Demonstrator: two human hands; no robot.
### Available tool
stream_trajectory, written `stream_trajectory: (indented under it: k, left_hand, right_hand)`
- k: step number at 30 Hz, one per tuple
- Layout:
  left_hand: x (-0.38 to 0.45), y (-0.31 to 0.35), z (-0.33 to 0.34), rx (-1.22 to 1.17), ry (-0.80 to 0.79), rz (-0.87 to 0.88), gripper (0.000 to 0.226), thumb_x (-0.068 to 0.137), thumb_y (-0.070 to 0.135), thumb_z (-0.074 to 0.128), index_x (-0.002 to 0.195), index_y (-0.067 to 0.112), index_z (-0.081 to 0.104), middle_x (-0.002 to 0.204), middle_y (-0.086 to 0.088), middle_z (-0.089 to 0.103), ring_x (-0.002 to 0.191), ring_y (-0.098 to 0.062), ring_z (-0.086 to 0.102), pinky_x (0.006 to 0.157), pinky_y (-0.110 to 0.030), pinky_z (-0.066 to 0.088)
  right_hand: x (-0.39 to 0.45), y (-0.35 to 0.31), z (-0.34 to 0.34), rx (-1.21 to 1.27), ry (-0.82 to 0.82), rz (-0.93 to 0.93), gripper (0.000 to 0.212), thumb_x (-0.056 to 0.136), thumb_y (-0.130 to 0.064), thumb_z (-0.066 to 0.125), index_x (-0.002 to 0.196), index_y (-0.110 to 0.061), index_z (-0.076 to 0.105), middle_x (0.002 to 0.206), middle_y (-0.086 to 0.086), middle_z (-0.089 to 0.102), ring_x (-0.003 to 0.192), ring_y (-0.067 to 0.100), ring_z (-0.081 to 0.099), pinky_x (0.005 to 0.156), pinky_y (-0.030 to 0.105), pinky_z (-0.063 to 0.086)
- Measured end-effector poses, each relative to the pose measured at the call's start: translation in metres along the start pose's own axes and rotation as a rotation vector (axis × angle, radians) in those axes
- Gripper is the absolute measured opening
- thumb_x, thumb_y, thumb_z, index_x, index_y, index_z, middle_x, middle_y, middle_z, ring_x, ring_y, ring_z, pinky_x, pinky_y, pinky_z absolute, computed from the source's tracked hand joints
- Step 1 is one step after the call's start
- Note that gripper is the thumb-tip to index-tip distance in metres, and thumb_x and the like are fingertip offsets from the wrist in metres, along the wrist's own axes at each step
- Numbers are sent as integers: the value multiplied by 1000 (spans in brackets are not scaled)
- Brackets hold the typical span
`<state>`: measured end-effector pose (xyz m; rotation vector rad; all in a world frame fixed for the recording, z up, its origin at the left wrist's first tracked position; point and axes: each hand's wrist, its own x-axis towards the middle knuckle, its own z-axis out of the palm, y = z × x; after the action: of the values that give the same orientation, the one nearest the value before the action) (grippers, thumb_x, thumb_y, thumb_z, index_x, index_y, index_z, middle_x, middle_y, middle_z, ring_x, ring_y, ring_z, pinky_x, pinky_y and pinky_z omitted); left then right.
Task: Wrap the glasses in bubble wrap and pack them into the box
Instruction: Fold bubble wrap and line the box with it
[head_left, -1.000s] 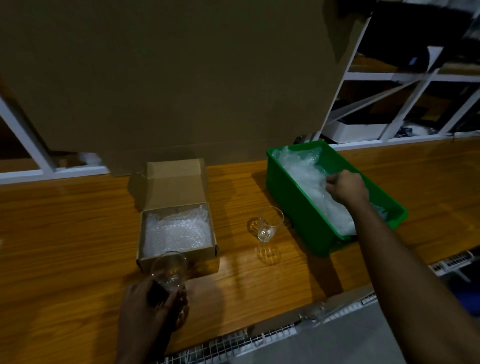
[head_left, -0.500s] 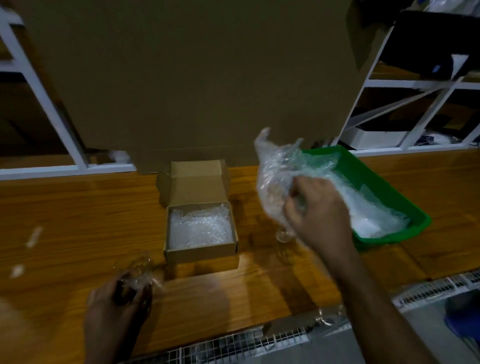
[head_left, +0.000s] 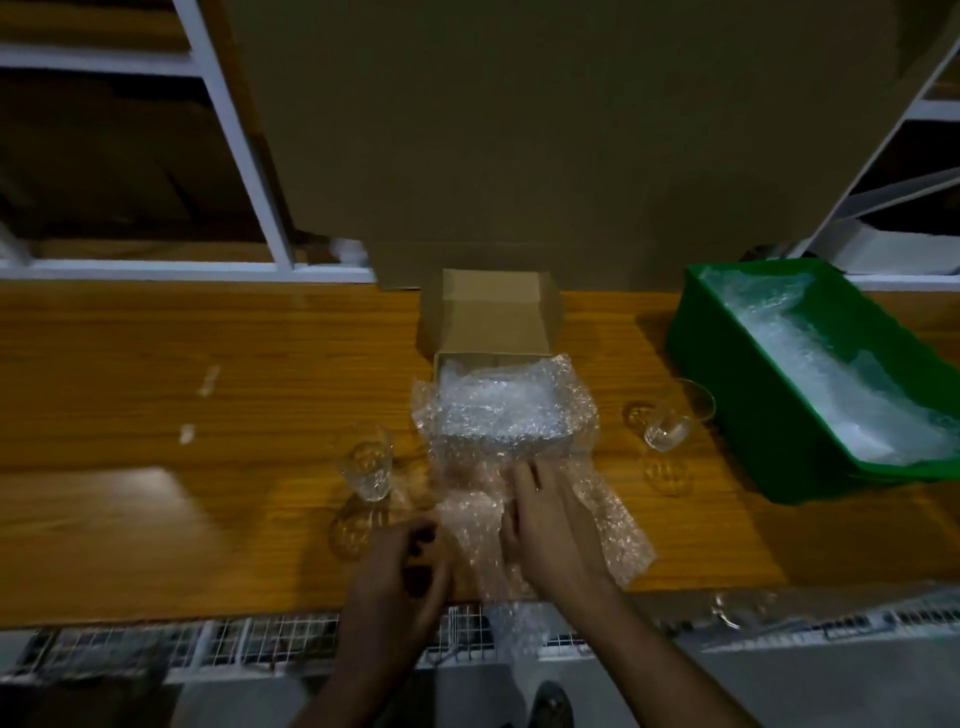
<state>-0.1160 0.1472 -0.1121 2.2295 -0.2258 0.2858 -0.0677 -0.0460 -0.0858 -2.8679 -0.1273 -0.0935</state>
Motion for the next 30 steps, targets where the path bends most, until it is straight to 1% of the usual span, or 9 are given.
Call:
stream_trajectory:
  k: [7,9,12,14,18,21,24,28,30]
  left_hand:
    - [44,12,26,10,-100,-3,36,97,37,57,132,33,51,121,21,39,113,-1,44,85,-1,37]
    - [52,7,27,73,-114,-16,37,99,36,56,135,32,52,131,14,46,120,-1,37,93,-7,32]
    - [60,2,26,189,-150,91,41,98,38,49,137,28,53,146,2,49,128,-8,38,103,-30,36]
    - [60,2,21,264,-249,224,45,97,42,43,138,27,53,149,3,49,133,-14,42,103,-33,33]
    - [52,-14,10,360,-488,273,51,100,54,30,144,34,44,155,9,41,140,-12,38,113,-42,31]
    - [46,-20,-2,361,-460,343,52,103,57,23,148,36,38,161,13,29,148,-9,25,117,-42,26]
    - [41,-23,-21,297,-422,455,47,102,50,37,145,33,44,159,12,36,148,-10,28,114,-39,29]
    - [31,-41,-38,442,-694,557,82,80,45,57,156,37,27,164,16,21,152,-9,16,119,-39,23]
    - [33,-42,-33,504,-663,585,77,82,48,58,154,37,32,162,14,27,150,-10,24,117,-39,30]
  right_hand:
    - [41,3,-2,7,-43,119,36,96,-33,52,127,-17,42,124,10,38,100,26,58,71,30,50]
    - [48,7,-5,-1,-74,132,37,99,-36,50,129,-16,42,127,12,38,100,26,58,73,30,48]
    - [44,11,-11,46,-115,133,41,101,-43,47,132,-16,43,135,14,37,102,27,60,78,33,50]
    - [33,14,-14,100,-154,103,39,102,-46,45,129,-18,47,134,10,41,100,27,61,79,36,51]
    - [7,38,-28,265,-81,59,23,101,-34,50,121,-26,60,113,-2,63,82,7,61,75,30,56]
    - [-5,70,-36,331,-39,-46,22,96,-26,56,115,-32,66,109,-14,63,84,1,60,77,30,56]
    - [-17,91,-28,374,-128,-167,22,98,-29,56,117,-35,66,111,-20,61,102,-4,54,85,27,52]
    - [-26,100,-17,385,-108,-222,26,97,-22,58,120,-32,66,115,-19,61,113,-2,48,89,21,42]
    - [-25,99,-16,413,-93,-195,29,97,-17,58,122,-30,66,113,-18,62,110,-2,50,87,22,44]
